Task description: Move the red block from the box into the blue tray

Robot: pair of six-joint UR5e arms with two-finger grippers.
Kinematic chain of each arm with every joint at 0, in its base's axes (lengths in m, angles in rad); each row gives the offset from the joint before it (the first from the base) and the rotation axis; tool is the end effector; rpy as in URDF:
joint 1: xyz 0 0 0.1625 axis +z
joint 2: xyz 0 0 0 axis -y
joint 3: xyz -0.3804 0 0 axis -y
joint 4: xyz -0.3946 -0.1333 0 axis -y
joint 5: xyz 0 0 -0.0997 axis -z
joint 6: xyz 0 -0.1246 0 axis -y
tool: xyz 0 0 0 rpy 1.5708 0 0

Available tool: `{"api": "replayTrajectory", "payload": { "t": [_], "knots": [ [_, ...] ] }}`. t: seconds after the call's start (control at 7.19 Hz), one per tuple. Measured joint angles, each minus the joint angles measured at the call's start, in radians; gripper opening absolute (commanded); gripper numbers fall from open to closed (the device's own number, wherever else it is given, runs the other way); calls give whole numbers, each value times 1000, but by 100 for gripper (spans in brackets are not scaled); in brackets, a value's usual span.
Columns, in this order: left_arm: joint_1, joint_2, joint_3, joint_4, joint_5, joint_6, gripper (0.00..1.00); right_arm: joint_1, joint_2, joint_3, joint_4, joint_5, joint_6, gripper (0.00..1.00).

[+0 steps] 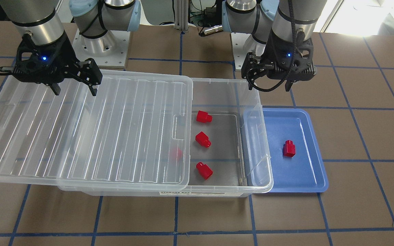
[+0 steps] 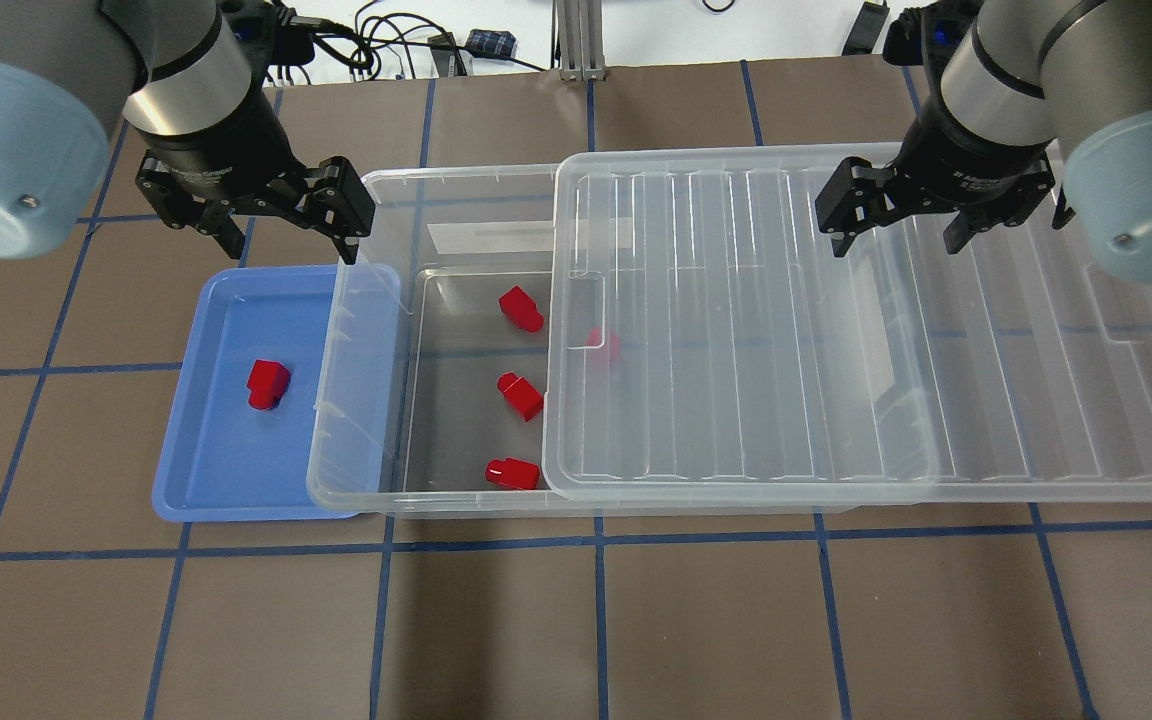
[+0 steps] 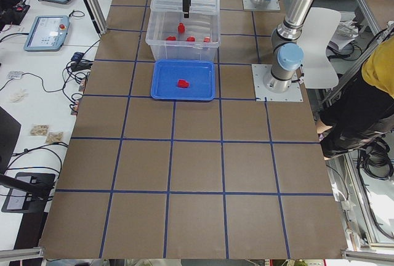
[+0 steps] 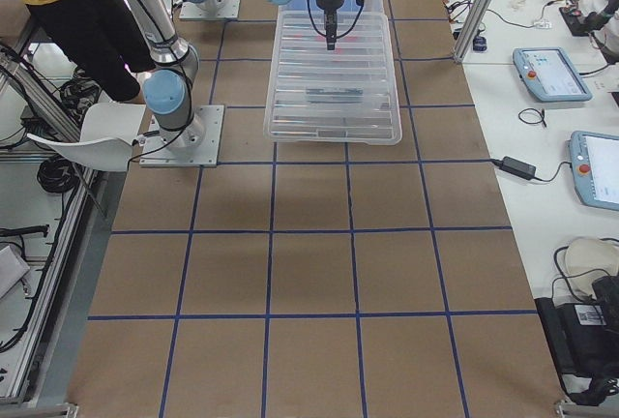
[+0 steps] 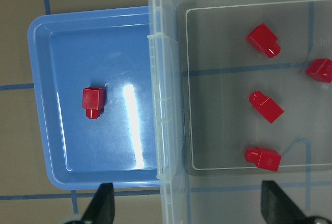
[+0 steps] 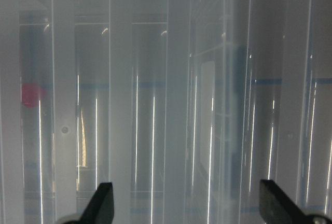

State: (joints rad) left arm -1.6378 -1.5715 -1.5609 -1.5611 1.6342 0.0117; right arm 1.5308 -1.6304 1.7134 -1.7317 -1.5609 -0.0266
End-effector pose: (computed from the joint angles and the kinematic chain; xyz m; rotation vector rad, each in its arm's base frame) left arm -0.1584 -0.4874 0.4241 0.1202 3.0762 -0.0318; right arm 0.1152 -0.4847 0.3931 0.0204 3.1318 -0.1225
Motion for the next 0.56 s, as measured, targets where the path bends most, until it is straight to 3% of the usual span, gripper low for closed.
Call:
{"api": "replayTrajectory", "payload": {
  "t": [0.28,0.56],
  "knots": [
    [3,8,-1,2,0,7,100,-46,4,2,0,-10,-71,100],
    [4,12,-4,3,1,8,100,-242,7,6,1,-9,-285,100]
  ]
}}
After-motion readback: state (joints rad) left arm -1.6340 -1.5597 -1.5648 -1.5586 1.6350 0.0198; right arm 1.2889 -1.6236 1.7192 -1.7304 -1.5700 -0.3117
